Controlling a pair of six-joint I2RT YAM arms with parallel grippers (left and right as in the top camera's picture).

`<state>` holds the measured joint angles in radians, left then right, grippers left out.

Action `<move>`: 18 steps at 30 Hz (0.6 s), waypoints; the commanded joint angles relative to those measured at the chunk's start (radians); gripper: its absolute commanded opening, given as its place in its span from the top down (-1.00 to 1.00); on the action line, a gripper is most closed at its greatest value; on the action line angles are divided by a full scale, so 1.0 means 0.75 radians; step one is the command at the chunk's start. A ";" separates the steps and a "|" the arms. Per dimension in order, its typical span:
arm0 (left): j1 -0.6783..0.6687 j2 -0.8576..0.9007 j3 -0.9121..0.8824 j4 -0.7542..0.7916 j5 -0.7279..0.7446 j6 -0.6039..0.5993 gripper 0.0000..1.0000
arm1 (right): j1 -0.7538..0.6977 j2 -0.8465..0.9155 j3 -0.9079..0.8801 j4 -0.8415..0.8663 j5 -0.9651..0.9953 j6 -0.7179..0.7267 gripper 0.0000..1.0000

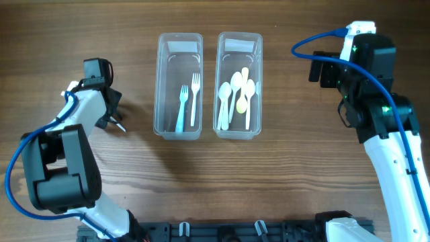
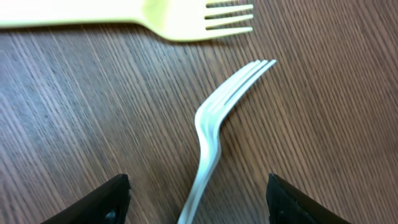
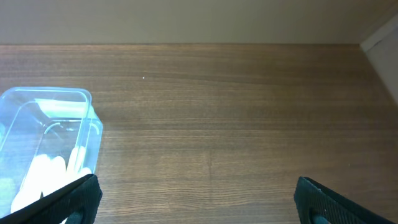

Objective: Pack container
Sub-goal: 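Move the left gripper back to the last white fork and grasp it, then carry the white fork into the left container and release it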

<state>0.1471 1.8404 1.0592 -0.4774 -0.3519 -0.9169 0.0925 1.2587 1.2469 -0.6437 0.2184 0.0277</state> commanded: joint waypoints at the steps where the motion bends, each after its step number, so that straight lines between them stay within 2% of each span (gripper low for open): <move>1: 0.013 0.013 -0.007 0.004 -0.053 0.037 -0.43 | -0.001 0.008 0.013 0.003 0.027 -0.012 -1.00; 8: 0.013 0.092 -0.007 0.025 -0.053 0.037 -0.44 | -0.001 0.008 0.013 0.003 0.027 -0.012 -0.99; 10: 0.013 0.106 -0.007 0.025 -0.052 0.037 -0.36 | -0.001 0.008 0.013 0.003 0.027 -0.012 -1.00; 13: 0.013 0.106 -0.007 0.003 -0.051 0.037 0.37 | -0.001 0.008 0.013 0.003 0.027 -0.012 -0.99; 14: 0.013 0.106 -0.007 -0.011 -0.051 0.036 0.53 | -0.001 0.008 0.013 0.003 0.027 -0.012 -0.99; 15: 0.013 0.106 -0.007 -0.022 -0.051 0.037 0.77 | -0.001 0.008 0.013 0.003 0.027 -0.012 -1.00; 16: 0.013 0.104 -0.007 -0.037 -0.051 0.037 0.88 | -0.001 0.008 0.013 0.003 0.027 -0.012 -0.99; 18: 0.012 0.095 -0.007 -0.094 -0.051 0.037 0.92 | -0.001 0.008 0.013 0.003 0.027 -0.013 -1.00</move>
<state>0.1490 1.8927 1.0637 -0.4973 -0.3969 -0.8909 0.0925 1.2587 1.2469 -0.6437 0.2184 0.0277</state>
